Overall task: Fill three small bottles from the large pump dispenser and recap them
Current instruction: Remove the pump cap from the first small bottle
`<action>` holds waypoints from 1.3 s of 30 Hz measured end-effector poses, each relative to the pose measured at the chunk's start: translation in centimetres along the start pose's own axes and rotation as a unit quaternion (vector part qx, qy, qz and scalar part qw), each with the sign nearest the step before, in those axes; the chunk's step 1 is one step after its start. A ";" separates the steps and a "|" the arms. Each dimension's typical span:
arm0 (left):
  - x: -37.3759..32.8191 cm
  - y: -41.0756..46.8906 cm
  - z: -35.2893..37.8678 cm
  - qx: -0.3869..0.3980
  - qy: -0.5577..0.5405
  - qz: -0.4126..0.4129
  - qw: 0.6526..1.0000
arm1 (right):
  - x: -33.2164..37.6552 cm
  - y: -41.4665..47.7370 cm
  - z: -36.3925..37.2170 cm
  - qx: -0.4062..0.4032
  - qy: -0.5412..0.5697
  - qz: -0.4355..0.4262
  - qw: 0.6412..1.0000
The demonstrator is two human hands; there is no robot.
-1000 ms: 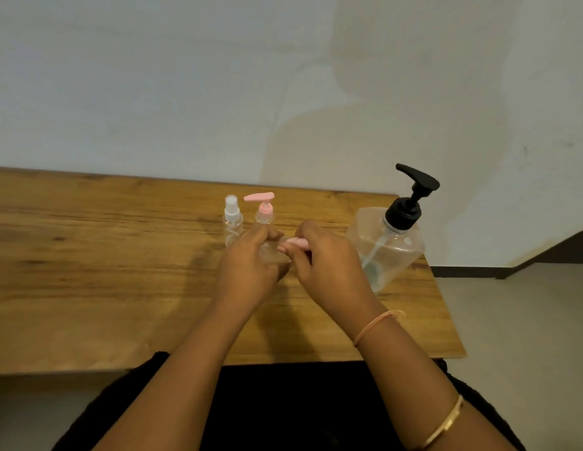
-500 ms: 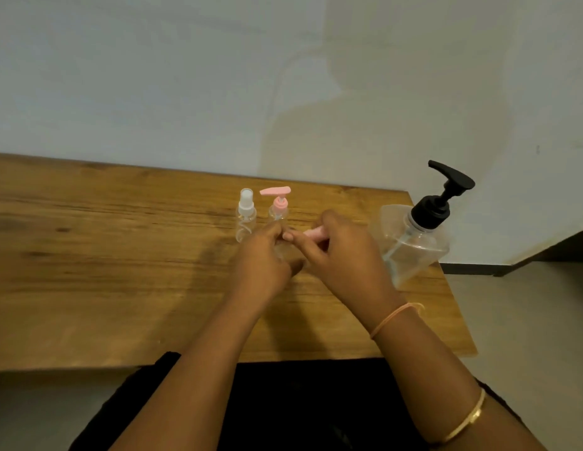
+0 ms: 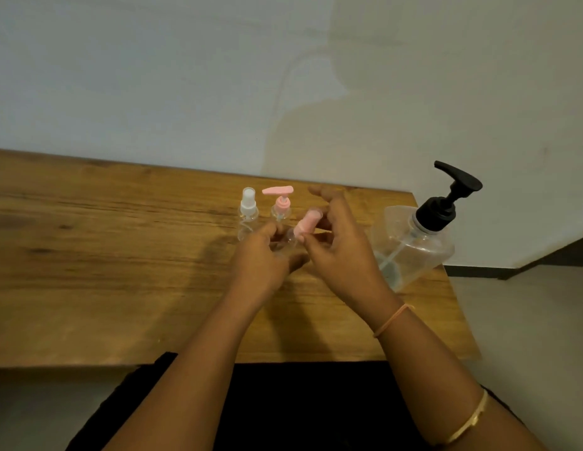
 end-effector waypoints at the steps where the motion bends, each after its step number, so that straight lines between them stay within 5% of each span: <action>1: 0.0 0.0 0.0 0.002 -0.004 -0.004 1.000 | 0.0 -0.1 0.2 0.009 0.021 0.002 1.000; 6: 0.1 0.0 0.1 -0.003 0.002 -0.007 1.000 | -0.7 0.0 -0.8 -0.066 -0.006 0.024 0.997; 10: 0.2 0.1 0.2 0.003 -0.009 -0.014 1.000 | -0.7 0.1 0.0 -0.005 0.053 0.023 0.998; 15: 0.2 0.1 0.2 -0.005 0.008 -0.011 1.000 | -1.0 0.1 -0.9 -0.048 0.015 0.028 0.998; 20: 0.4 0.1 0.2 0.003 0.001 -0.017 1.000 | -0.9 0.2 -0.3 -0.008 0.066 0.034 0.997; 32: 0.4 0.4 0.1 -0.003 0.046 -0.009 0.999 | -0.4 0.1 -0.5 0.001 -0.064 0.020 0.998; 39: 0.1 0.5 -0.6 -0.029 0.070 -0.016 0.997 | 3.0 -0.4 -2.7 -0.065 -0.179 -0.090 0.978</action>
Point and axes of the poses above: each hand's wrist, its own y-axis towards the middle knuckle, its own z-axis out of the palm, x = y × z, the point moved 9 cm from there along y, towards the middle knuckle, and after that the axes turned 4 degrees about -z, right-handed, at the moved point
